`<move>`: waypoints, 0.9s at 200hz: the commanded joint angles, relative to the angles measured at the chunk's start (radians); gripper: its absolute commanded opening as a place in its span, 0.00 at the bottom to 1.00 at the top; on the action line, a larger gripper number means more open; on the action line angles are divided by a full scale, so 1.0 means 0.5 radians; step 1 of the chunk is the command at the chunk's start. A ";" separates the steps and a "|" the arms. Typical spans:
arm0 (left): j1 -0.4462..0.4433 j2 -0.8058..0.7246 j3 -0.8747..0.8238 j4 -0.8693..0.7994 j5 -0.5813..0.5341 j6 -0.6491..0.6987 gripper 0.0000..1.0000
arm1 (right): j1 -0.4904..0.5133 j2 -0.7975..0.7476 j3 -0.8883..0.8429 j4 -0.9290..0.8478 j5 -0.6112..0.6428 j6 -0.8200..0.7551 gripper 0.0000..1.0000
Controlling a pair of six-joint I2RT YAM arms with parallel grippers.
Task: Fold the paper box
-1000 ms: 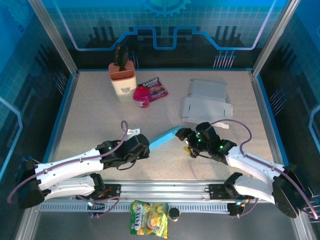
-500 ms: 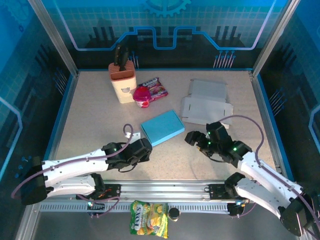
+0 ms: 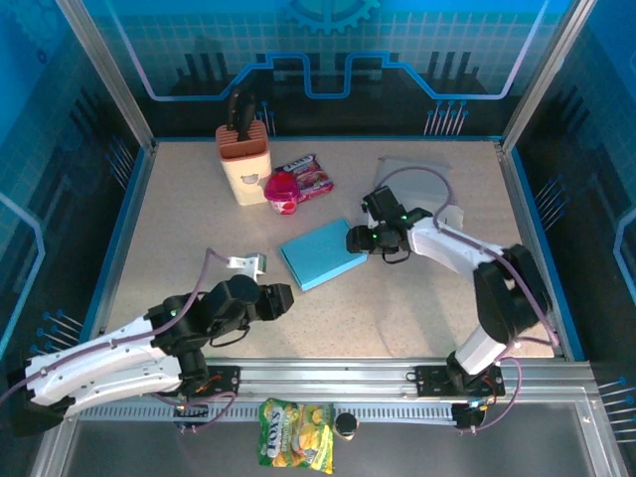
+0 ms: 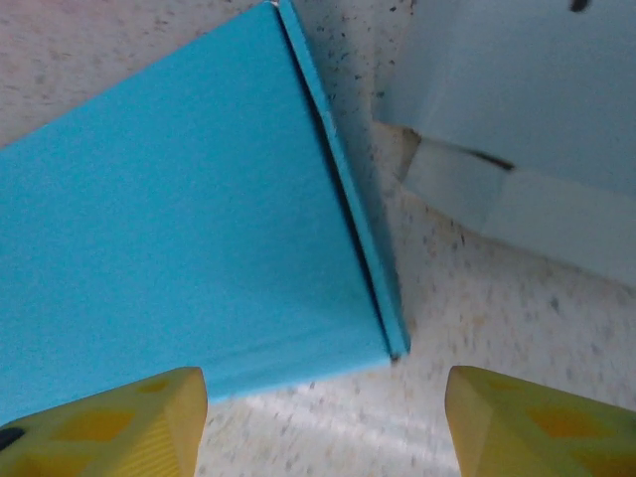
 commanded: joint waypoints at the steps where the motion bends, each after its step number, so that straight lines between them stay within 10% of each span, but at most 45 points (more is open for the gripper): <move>1: -0.013 -0.178 -0.134 0.219 0.156 0.178 0.43 | -0.030 0.182 0.167 -0.056 0.042 -0.191 0.66; 62: -0.011 -0.771 -0.186 -0.304 -0.375 0.023 0.42 | 0.011 0.498 0.368 -0.083 -0.245 -0.181 0.63; 104: -0.012 -0.656 0.030 -0.976 -0.822 -0.289 0.42 | 0.184 0.539 0.398 -0.045 -0.272 -0.019 0.56; 180: -0.007 -0.460 0.045 -0.812 -0.796 -0.228 0.43 | 0.594 0.794 0.586 0.228 -0.328 0.560 0.50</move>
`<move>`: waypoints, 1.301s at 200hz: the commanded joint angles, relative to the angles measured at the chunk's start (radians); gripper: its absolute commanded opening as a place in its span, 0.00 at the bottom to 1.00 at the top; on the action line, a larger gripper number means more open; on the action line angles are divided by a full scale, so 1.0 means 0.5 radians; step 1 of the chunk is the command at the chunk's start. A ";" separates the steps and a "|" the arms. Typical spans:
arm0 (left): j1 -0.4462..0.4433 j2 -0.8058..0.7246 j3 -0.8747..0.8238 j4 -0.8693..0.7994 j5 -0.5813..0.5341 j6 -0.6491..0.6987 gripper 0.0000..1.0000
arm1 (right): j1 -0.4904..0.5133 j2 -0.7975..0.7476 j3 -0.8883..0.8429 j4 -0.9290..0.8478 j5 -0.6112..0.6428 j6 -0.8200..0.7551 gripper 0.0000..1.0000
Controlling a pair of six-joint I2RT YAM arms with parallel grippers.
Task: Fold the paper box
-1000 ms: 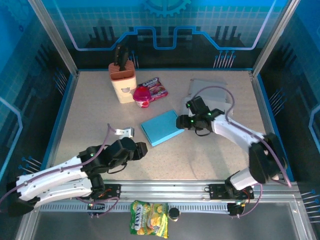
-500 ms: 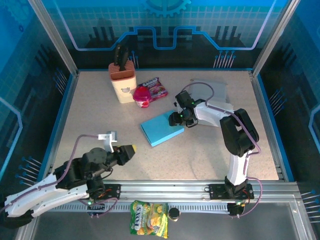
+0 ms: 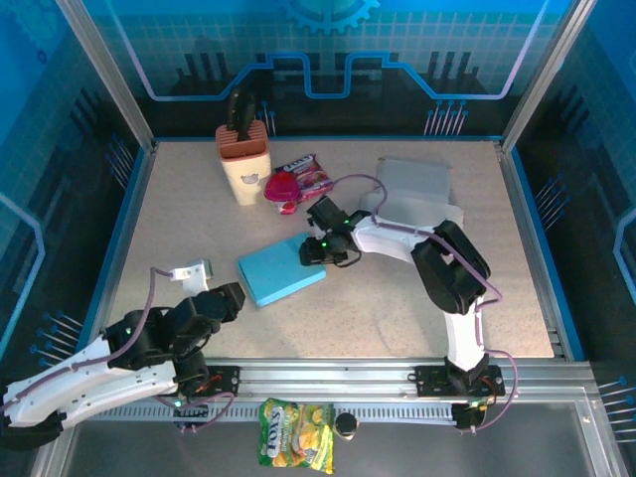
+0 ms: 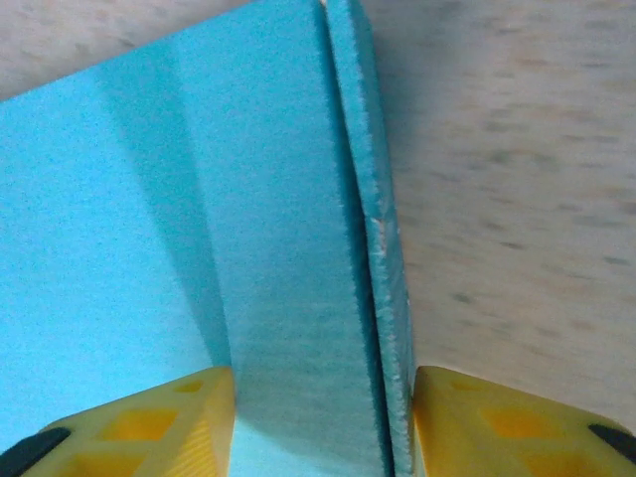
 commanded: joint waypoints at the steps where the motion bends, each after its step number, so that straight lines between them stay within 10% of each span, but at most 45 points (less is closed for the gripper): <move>1: -0.007 0.032 0.004 0.040 -0.047 -0.020 0.43 | 0.112 0.137 0.083 0.110 -0.082 0.293 0.50; 64: 0.029 0.188 -0.052 0.244 0.199 0.042 0.47 | 0.113 0.050 0.302 0.090 -0.149 0.365 0.59; 117: 0.054 0.485 -0.175 0.766 0.565 0.098 0.48 | -0.653 -0.613 -0.340 0.102 -0.196 0.243 0.63; 173: 0.064 1.107 -0.162 1.487 0.864 0.072 0.49 | -1.266 -0.340 -0.200 -0.197 -0.101 0.019 0.64; 260: 0.067 1.621 -0.191 2.053 0.883 -0.136 0.52 | -0.828 -0.391 -0.676 0.109 -0.289 0.391 0.65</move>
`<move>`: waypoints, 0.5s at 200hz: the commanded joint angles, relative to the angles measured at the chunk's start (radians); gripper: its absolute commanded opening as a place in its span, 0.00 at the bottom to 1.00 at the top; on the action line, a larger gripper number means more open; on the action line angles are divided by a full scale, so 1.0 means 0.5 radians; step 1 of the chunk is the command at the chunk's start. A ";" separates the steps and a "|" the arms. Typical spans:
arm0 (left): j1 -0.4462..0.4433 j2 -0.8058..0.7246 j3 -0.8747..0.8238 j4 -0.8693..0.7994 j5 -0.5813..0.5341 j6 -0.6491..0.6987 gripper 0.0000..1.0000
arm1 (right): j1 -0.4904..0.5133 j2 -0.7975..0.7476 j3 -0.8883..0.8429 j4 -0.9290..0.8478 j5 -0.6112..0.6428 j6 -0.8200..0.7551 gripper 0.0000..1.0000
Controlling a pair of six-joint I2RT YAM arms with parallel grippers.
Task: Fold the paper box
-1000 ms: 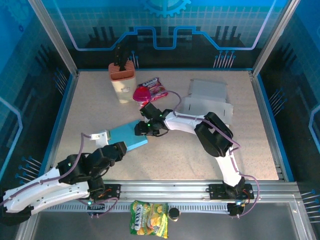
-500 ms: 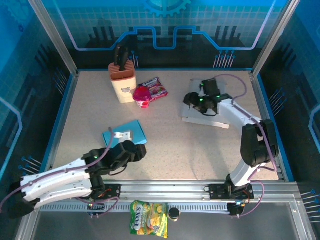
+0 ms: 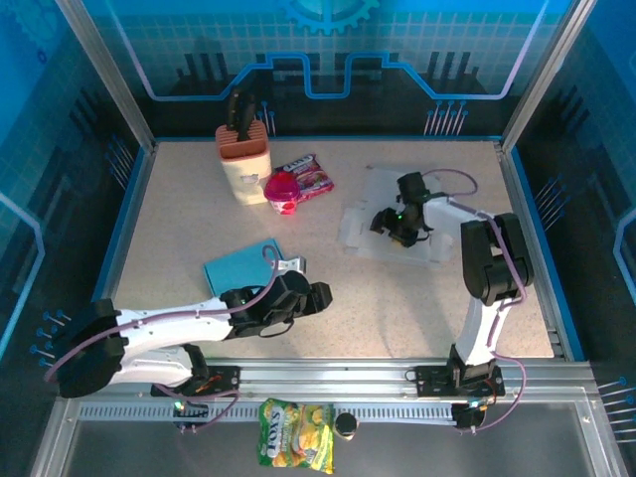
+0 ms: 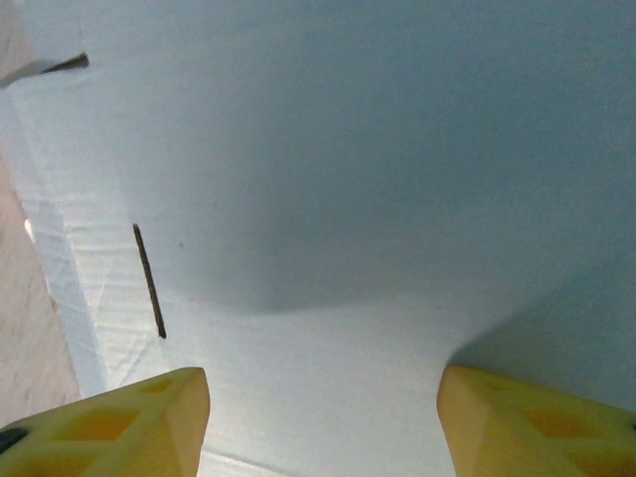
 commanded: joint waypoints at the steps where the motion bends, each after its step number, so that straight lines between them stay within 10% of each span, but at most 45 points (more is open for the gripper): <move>1: 0.013 0.062 -0.022 0.175 -0.001 -0.081 0.52 | 0.198 -0.150 -0.291 0.145 -0.139 0.311 0.65; 53: 0.013 0.183 -0.226 0.388 -0.089 -0.478 0.55 | 0.602 -0.442 -0.819 0.890 -0.228 1.079 0.65; 100: -0.017 0.235 -0.256 0.433 -0.113 -0.613 0.55 | 0.509 -0.691 -0.667 0.609 -0.202 0.814 0.66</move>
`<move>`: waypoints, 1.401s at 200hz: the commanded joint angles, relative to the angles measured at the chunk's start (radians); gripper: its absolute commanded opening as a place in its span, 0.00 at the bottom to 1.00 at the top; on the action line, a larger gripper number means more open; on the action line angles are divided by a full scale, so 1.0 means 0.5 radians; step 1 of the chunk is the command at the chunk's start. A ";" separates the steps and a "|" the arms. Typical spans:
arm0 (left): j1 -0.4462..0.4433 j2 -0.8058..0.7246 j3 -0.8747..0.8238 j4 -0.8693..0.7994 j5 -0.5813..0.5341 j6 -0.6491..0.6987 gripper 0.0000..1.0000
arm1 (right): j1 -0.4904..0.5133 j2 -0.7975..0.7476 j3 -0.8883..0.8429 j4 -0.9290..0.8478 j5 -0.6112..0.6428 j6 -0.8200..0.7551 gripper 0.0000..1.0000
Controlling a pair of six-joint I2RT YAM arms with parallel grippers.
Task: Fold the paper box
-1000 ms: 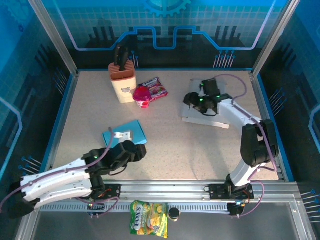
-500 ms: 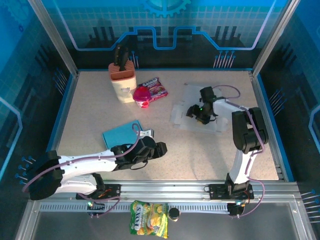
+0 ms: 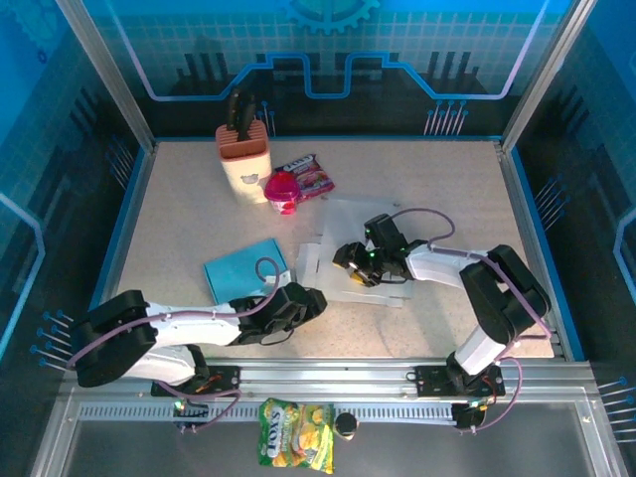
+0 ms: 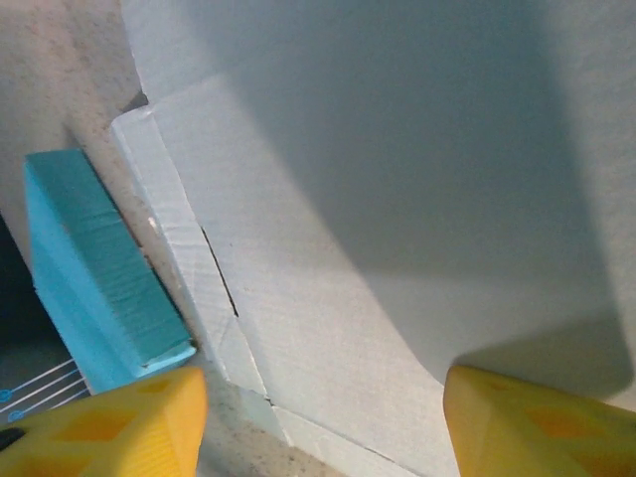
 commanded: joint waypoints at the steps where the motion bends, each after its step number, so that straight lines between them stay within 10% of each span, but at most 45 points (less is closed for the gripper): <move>1: -0.016 0.025 0.015 0.092 -0.067 -0.123 0.55 | -0.093 -0.199 0.084 -0.153 0.051 -0.097 0.66; 112: -0.067 0.502 -0.041 0.849 -0.144 -0.376 0.55 | -0.889 -0.110 0.232 -0.438 -0.154 -0.699 0.68; 280: -0.166 0.904 -0.186 1.759 -0.485 -0.293 0.32 | -0.950 0.015 0.202 -0.468 -0.207 -0.812 0.66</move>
